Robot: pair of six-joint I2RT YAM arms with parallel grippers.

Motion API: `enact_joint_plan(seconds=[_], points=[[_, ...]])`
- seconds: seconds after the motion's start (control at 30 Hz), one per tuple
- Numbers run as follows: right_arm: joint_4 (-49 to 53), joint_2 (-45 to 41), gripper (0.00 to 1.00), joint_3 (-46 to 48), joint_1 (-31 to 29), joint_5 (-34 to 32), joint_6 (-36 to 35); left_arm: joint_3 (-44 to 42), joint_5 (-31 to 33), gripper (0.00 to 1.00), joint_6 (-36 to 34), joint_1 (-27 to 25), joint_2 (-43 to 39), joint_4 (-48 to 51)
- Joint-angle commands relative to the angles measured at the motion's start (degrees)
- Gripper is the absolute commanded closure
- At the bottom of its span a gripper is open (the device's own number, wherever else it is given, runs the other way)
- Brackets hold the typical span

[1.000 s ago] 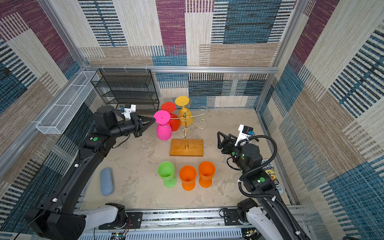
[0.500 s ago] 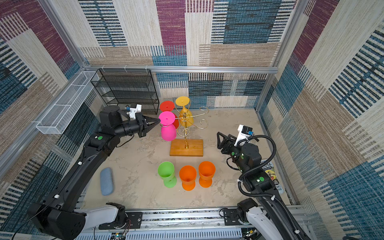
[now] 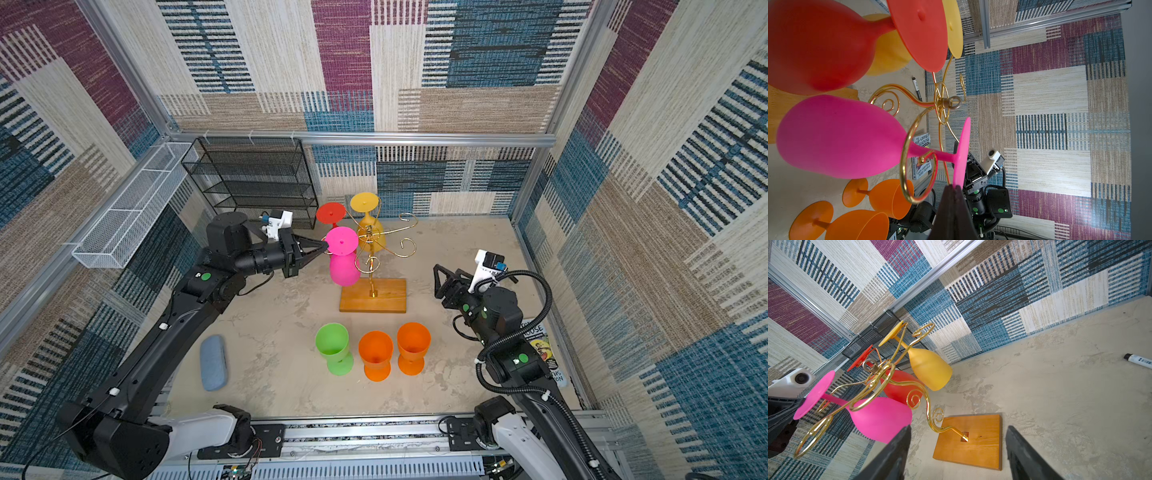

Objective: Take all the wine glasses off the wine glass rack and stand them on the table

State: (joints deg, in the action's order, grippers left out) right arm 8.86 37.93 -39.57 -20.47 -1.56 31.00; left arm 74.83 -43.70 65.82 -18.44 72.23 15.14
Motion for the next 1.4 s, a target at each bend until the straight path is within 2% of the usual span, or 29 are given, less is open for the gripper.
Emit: enact_joint_plan(seconds=[0.0, 0.67, 1.0, 1.27, 1.37], points=[[-2.18, -0.05, 0.27, 0.15, 0.08, 0.48, 0.37, -0.15, -0.66, 1.00, -0.52, -0.26, -0.86, -1.82], [-2.71, 0.82, 0.27, 0.10, 0.08, 1.32, 0.81, -7.09, -1.15, 1.00, 1.93, -0.45, -10.15, -0.99], [-3.64, 2.91, 0.27, -0.87, 0.11, 2.04, 0.90, -8.65, -0.16, 1.00, -0.09, -0.46, -19.11, 6.25], [-4.24, 5.36, 0.27, -2.06, 0.17, 2.87, 0.46, -7.06, 0.79, 1.00, -3.04, -0.28, -25.27, 13.56], [-4.16, 5.88, 0.27, -2.68, 0.17, 2.86, 0.20, -3.79, 0.98, 1.00, -5.59, -0.27, -26.34, 17.35]])
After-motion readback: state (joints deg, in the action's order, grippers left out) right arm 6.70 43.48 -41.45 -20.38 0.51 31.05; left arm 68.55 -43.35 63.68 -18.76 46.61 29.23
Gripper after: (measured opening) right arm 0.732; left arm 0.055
